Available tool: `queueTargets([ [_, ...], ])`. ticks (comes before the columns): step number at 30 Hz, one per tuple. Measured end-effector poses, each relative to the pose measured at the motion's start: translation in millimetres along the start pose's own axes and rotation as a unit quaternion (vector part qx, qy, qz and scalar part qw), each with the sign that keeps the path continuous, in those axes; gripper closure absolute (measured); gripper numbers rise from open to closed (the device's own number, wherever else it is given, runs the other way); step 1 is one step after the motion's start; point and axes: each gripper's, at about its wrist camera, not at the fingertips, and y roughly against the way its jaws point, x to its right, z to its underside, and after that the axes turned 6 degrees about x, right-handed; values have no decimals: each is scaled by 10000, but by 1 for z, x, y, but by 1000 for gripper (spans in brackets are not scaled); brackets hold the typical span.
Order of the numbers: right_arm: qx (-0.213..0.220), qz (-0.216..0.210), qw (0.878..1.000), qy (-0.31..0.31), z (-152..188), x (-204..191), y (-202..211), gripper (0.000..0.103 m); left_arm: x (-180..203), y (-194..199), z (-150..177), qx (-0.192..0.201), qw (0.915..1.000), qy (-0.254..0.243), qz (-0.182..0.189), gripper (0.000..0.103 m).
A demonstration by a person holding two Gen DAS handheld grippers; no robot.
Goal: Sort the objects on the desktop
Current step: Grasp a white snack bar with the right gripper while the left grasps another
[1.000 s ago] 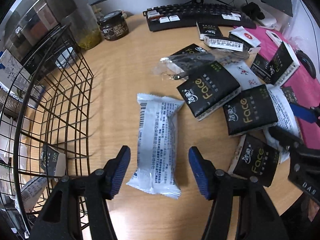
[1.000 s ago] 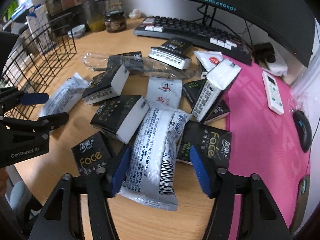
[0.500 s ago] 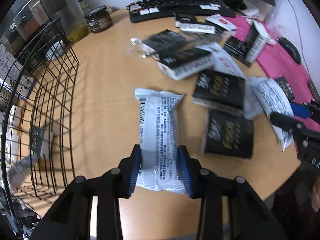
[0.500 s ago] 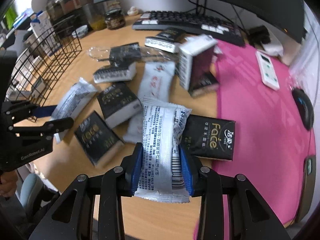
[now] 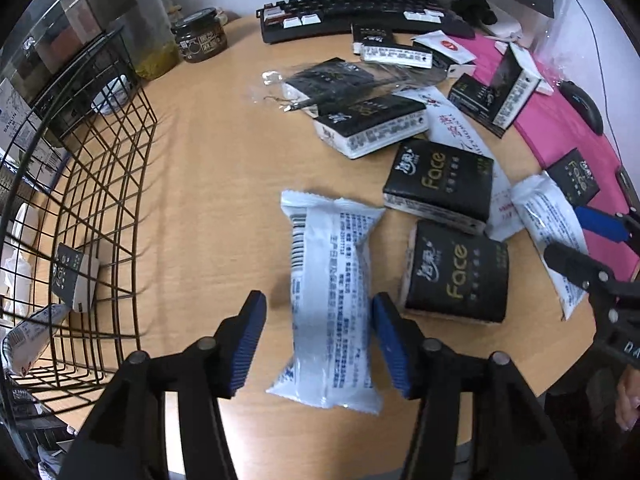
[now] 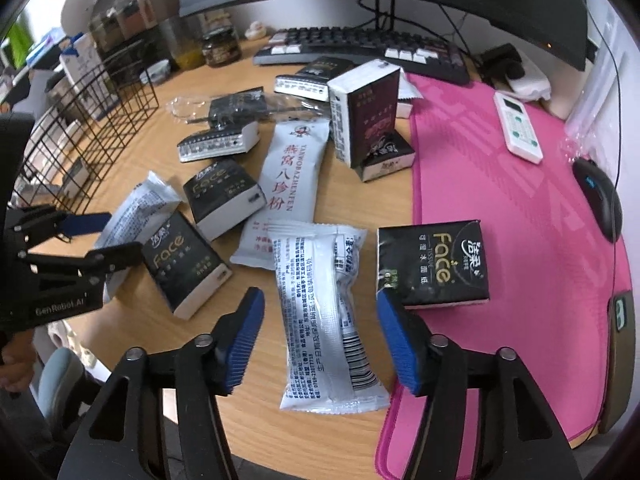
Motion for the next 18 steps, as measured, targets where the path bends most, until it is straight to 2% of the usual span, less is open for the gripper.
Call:
queueTargets([
  [8, 10, 164, 9998, 92, -1, -1, -3, 42, -1, -3, -3, -13, 10000, 43, 46, 43],
  [11, -30, 210, 9996, 161, 0, -3, -3, 42, 1, -2, -4, -11, 10000, -12, 59, 48],
  [12, -43, 198, 9997, 157, 0, -3, -3, 44, 2, -1, -3, -11, 10000, -46, 63, 52],
  [13, -69, 182, 9997, 149, 0, -3, -4, 55, 3, 0, -3, -10, 10000, -70, 63, 56],
  [15, -200, 41, 9998, 65, 1, -1, -7, 66, 5, 1, -3, -9, 9999, -112, 59, 58],
  [18, -198, 22, 9998, -29, 1, 2, -8, 67, 6, 2, -3, -10, 9999, -125, 41, 60],
])
